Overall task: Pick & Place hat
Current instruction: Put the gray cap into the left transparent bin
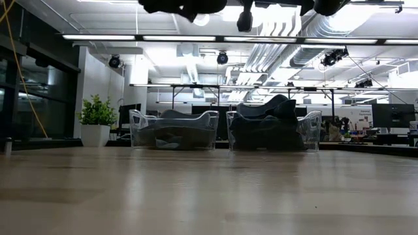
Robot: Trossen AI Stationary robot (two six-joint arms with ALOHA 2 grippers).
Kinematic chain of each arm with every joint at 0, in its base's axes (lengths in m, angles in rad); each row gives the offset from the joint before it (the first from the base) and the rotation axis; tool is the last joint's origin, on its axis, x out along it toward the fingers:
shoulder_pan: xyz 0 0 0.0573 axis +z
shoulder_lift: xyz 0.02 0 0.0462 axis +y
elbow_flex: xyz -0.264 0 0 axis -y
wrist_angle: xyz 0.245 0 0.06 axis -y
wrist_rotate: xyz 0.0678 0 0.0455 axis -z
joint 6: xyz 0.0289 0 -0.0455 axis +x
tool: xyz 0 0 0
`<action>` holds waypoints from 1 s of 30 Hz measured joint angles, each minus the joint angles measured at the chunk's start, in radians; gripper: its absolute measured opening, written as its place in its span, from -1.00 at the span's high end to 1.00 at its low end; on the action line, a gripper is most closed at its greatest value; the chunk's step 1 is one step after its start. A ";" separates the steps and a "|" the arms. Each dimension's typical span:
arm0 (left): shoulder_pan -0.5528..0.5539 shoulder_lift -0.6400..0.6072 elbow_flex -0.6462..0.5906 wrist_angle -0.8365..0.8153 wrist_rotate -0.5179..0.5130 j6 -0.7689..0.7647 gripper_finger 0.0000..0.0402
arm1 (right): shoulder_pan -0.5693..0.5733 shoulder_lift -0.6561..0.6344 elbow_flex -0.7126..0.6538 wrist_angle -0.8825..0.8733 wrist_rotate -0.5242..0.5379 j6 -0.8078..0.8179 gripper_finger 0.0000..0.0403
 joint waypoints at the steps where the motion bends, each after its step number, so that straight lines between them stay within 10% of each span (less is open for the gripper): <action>1: 0.008 0.000 0.000 0.015 0.006 0.015 -0.16 | 0.000 0.000 0.000 0.000 0.002 0.006 0.99; 16: 0.056 0.000 0.000 0.121 0.104 0.072 -0.10 | 0.000 -0.002 0.000 -0.002 -0.007 -0.016 0.99; 30: 0.055 -0.004 0.000 0.130 0.117 0.129 0.93 | -0.029 0.000 0.000 -0.021 -0.023 -0.053 0.96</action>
